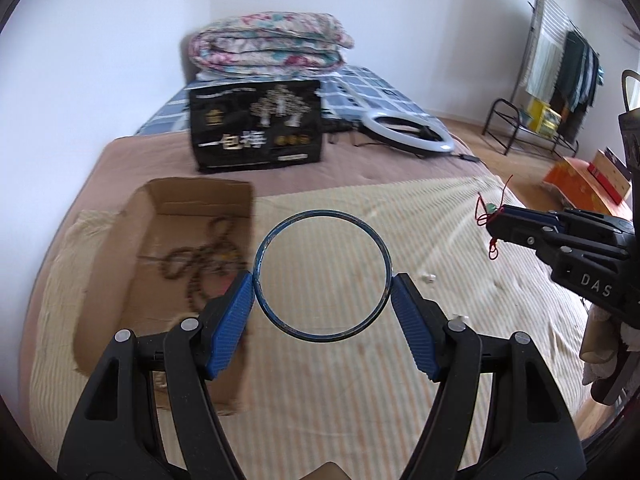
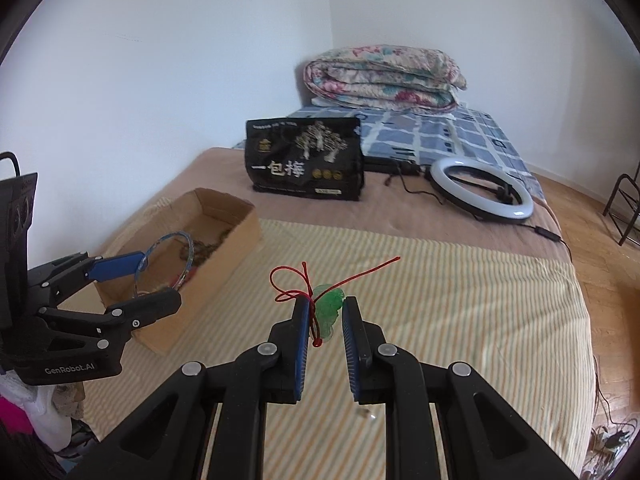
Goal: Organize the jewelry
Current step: 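Lift and carry the bangle and pendant over the box with both tools, then open both tools to drop the bangle and pendant into the box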
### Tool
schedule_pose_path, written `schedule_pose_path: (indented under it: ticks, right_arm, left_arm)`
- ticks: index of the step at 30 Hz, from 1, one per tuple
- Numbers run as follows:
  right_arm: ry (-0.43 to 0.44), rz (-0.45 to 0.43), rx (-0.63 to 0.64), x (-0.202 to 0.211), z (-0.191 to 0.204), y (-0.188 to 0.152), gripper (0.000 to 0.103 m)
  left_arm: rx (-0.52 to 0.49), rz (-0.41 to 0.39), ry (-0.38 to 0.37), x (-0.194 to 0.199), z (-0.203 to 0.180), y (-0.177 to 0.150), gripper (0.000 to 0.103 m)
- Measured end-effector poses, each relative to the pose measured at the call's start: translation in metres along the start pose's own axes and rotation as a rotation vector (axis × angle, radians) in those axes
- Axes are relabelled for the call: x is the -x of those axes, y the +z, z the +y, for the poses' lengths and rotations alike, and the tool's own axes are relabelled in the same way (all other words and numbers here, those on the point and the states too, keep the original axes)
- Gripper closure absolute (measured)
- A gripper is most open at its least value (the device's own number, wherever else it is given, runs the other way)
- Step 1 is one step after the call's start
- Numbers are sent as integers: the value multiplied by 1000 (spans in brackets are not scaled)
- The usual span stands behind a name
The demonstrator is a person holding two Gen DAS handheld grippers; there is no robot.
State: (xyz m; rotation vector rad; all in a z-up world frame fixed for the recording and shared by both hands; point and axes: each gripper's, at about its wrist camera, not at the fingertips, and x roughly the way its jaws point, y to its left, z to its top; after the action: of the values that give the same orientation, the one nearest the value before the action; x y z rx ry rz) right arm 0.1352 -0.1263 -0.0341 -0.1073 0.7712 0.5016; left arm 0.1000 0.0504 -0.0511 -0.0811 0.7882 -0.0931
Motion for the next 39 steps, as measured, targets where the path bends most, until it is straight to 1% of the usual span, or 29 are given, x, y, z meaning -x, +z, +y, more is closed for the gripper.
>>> schedule_pose_path:
  ticks: [10, 14, 18, 24, 39]
  right_arm:
    - [71, -9, 35, -29, 49, 28, 88]
    - [100, -2, 47, -44, 65, 36, 88]
    - [124, 7, 52, -61, 77, 42, 88]
    - [157, 24, 61, -85, 98, 49, 88]
    - [207, 62, 85, -136, 139, 57, 88]
  left_arm:
    - [90, -12, 93, 13, 68, -8, 31]
    - [103, -14, 129, 15, 89, -14, 31]
    - [112, 1, 151, 12, 106, -20, 31]
    - [124, 23, 161, 7, 120, -29, 31]
    - [123, 62, 163, -2, 130, -41, 31]
